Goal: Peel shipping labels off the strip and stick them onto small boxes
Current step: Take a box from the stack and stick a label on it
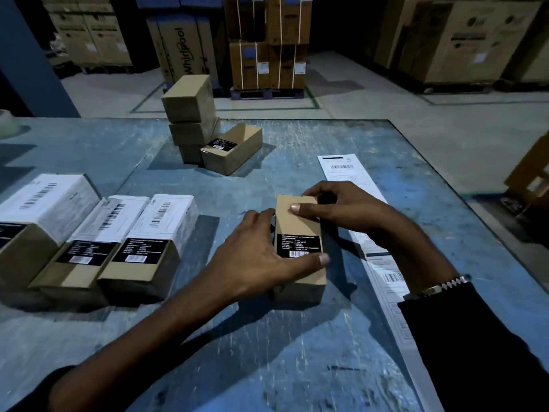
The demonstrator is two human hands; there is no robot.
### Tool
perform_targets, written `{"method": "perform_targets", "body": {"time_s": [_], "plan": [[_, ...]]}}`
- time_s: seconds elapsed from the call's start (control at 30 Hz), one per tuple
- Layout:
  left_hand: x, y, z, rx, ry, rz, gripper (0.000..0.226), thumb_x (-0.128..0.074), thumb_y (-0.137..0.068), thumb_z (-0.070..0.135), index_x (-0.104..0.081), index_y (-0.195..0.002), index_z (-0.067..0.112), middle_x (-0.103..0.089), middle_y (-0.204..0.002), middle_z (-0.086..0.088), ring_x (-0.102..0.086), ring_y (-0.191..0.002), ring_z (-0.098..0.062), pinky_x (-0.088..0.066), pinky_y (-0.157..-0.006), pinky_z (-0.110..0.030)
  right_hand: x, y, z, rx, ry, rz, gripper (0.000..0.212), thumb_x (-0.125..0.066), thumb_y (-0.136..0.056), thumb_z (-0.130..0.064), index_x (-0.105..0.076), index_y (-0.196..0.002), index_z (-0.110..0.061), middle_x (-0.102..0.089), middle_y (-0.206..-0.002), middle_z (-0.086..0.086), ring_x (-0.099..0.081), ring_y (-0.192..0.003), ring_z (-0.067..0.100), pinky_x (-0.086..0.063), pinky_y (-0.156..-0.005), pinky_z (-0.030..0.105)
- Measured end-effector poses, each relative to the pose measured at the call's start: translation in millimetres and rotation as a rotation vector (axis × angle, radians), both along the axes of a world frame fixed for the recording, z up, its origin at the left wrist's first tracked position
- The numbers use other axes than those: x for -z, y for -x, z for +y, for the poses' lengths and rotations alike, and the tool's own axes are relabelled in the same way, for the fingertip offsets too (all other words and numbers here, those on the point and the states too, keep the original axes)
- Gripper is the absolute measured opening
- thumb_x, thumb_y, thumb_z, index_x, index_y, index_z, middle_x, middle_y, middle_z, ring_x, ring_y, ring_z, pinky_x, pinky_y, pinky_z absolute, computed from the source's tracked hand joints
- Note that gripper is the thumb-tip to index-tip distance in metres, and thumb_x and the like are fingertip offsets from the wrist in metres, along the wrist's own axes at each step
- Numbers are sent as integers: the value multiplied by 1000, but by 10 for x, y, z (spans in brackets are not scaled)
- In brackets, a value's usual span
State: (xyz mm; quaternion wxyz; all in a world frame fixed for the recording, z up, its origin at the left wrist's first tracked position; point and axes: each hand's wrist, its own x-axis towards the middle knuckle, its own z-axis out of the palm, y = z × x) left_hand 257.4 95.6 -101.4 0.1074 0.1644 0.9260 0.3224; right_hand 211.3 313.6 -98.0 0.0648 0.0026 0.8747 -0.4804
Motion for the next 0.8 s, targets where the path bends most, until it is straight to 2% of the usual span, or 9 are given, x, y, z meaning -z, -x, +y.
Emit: {"method": "perform_targets", "body": {"time_s": [0.07, 0.13, 0.23, 0.33, 0.47, 0.53, 0.6, 0.67, 0.8], "plan": [[-2, 10, -8, -11, -2, -12, 109, -70, -65, 84, -35, -156, 34, -45, -138, 8, -55, -124, -14, -53, -104, -42, 7, 9, -8, 13, 25, 33, 38, -88, -84, -52, -76, -112, -29, -80, -105, -2, -76, -102, 21, -61, -91, 45], [-35, 24, -11, -28, -41, -38, 116, -68, -62, 77, -31, -160, 28, -43, -147, 5, -54, -128, -16, -53, -107, -45, -5, 5, 6, 26, 38, 38, 36, -90, -82, -51, -78, -108, -30, -81, -102, -2, -76, -99, 22, -59, -83, 42], [-59, 10, 0, -39, -68, -48, 118, -70, -61, 91, -38, -157, 30, -48, -142, 8, -54, -128, -15, -52, -107, -46, -47, -17, 41, 46, 19, 38, 43, -94, -73, -57, -81, -101, -29, -80, -92, 1, -72, -81, 19, -54, -69, 35], [-40, -16, 20, 66, 129, 27, 101, -60, -67, 99, -50, -145, 35, -55, -133, 9, -53, -120, -15, -53, -101, -45, -100, -56, 87, 29, 4, 13, 47, -96, -66, -60, -83, -97, -27, -78, -82, 2, -71, -73, 17, -52, -65, 32], [-217, 47, -91, 242, 196, -81, 90, -85, -74, 64, -48, -150, 31, -56, -136, 8, -55, -120, -13, -52, -105, -39, -188, -141, 151, -104, -48, -92, 41, -90, -74, -59, -83, -103, -31, -77, -81, 2, -65, -67, 15, -47, -57, 24], [-299, 108, -205, 371, 205, -127, 92, -90, -73, 54, -48, -152, 32, -57, -135, 13, -57, -118, -3, -52, -102, -26, -255, -201, 176, -216, -66, -155, 36, -86, -82, -53, -82, -109, -30, -77, -80, 7, -68, -67, 18, -45, -57, 22], [-321, 154, -313, 432, 190, -137, 79, -94, -79, 40, -54, -147, 34, -63, -130, 20, -60, -115, 4, -53, -96, -18, -310, -250, 199, -321, -70, -213, 35, -84, -87, -45, -80, -111, -20, -78, -82, 14, -72, -65, 22, -46, -56, 21], [-298, 170, -397, 423, 145, -109, 69, -94, -80, 31, -62, -140, 34, -69, -124, 18, -65, -111, 2, -55, -93, -20, -332, -271, 228, -369, -63, -245, 30, -84, -91, -37, -77, -103, -10, -78, -82, 18, -71, -61, 22, -47, -52, 20], [-225, 129, -534, 381, 31, -82, 63, -96, -79, 28, -66, -134, 32, -73, -121, 17, -69, -113, -3, -57, -98, -31, -334, -288, 237, -412, -54, -269, 29, -83, -91, -33, -74, -97, -6, -79, -81, 18, -68, -57, 22, -46, -49, 21]]}}
